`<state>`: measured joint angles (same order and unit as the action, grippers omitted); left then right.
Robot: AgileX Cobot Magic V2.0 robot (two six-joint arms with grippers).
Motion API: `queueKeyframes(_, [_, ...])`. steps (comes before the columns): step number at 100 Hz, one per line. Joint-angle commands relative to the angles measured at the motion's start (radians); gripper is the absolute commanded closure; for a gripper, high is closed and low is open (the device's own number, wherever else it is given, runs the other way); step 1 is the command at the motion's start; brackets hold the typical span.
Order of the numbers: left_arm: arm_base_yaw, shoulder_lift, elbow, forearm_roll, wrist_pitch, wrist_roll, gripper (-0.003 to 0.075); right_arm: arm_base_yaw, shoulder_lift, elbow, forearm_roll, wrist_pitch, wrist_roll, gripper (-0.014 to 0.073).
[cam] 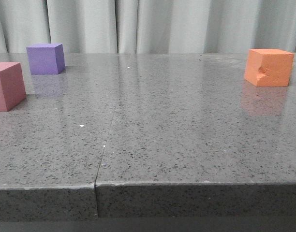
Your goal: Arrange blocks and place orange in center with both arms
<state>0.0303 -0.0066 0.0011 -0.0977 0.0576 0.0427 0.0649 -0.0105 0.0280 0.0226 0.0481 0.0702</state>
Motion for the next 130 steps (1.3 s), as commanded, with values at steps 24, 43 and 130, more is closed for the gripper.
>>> queueKeyframes(24, [0.002, -0.029, 0.04, 0.002, -0.08, -0.001, 0.0741, -0.001, -0.023, -0.018, -0.001, -0.083, -0.003, 0.0661])
queueKeyframes(43, [0.002, -0.029, 0.04, 0.002, -0.08, -0.001, 0.0741, -0.001, -0.023, -0.018, -0.001, -0.083, -0.003, 0.0661])
queueKeyframes(130, [0.002, -0.029, 0.04, 0.002, -0.08, -0.001, 0.0741, -0.001, 0.052, -0.121, -0.001, -0.2, -0.003, 0.0661])
